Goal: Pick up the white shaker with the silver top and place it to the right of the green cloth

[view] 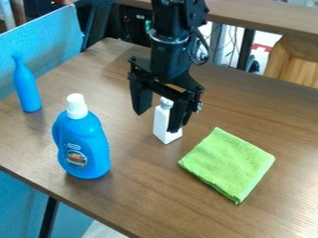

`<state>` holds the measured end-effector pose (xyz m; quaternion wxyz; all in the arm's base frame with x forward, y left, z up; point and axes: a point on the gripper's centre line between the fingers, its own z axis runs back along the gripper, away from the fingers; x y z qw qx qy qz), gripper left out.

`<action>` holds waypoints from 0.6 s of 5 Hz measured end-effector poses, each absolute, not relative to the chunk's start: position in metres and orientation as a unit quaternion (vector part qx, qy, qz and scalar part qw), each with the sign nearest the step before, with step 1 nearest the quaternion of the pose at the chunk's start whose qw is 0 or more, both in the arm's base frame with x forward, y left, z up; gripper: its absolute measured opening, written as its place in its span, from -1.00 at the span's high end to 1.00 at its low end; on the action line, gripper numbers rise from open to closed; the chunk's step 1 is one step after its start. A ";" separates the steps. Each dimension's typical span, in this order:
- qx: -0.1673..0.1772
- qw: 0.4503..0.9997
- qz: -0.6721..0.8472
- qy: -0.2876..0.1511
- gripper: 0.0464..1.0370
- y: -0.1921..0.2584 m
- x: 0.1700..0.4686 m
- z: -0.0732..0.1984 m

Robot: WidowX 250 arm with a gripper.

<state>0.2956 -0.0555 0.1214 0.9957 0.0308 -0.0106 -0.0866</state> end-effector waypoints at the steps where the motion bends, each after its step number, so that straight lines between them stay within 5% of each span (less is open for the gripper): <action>1: 0.033 0.996 -0.088 0.008 -0.93 -0.056 0.294 0.112; 3: 0.058 0.992 -0.103 0.037 -0.93 -0.053 0.313 0.131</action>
